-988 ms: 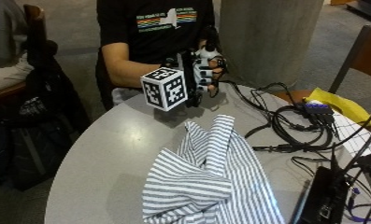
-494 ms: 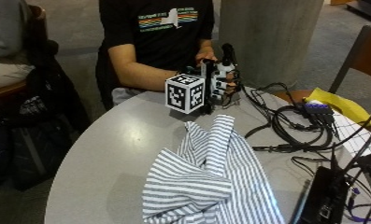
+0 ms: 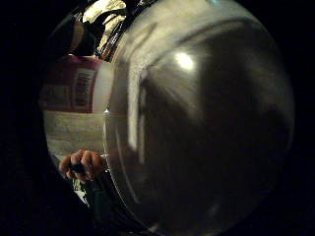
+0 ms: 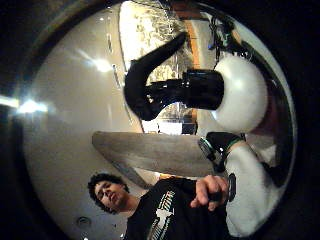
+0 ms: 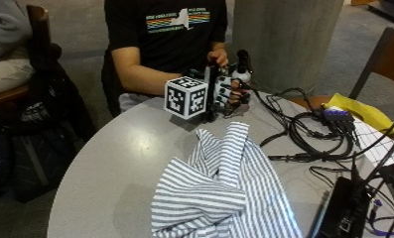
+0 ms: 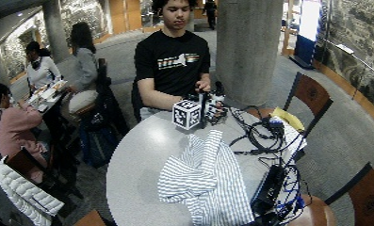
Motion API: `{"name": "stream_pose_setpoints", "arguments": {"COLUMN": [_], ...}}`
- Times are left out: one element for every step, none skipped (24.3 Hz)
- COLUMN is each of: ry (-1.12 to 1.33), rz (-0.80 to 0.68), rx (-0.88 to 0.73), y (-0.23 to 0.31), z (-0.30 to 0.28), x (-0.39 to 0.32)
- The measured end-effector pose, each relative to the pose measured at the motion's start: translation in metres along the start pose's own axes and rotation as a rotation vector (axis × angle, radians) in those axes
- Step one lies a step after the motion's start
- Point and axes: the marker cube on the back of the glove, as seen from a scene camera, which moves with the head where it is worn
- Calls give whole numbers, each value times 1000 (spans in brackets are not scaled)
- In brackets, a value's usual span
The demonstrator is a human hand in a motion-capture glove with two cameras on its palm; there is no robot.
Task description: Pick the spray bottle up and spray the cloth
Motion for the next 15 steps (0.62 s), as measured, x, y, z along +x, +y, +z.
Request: {"name": "stream_pose_setpoints", "arguments": {"ry": [26,60,99,143,188,232,273,313,350,389,428,468,510,551,588], "rz": [-10,-20,-31,-40,-48,-54,-58,-58,-54,-46,-39,-35,-37,-42,-44], "rx": [35,73,112,152,192,230,265,295,321,345,374,413,461,511,548], "y": [7,14,22,30,39,48,57,66,75,83,91,98,105,111,118], "z": [-7,-17,-27,-38,-49,-60,-70,-79,-88,-96,-105,-113,-122,-130,-137], "x": [-1,-2,-2,-2,-2,-1,0,2,3,4,6,8,11,13,17]}}
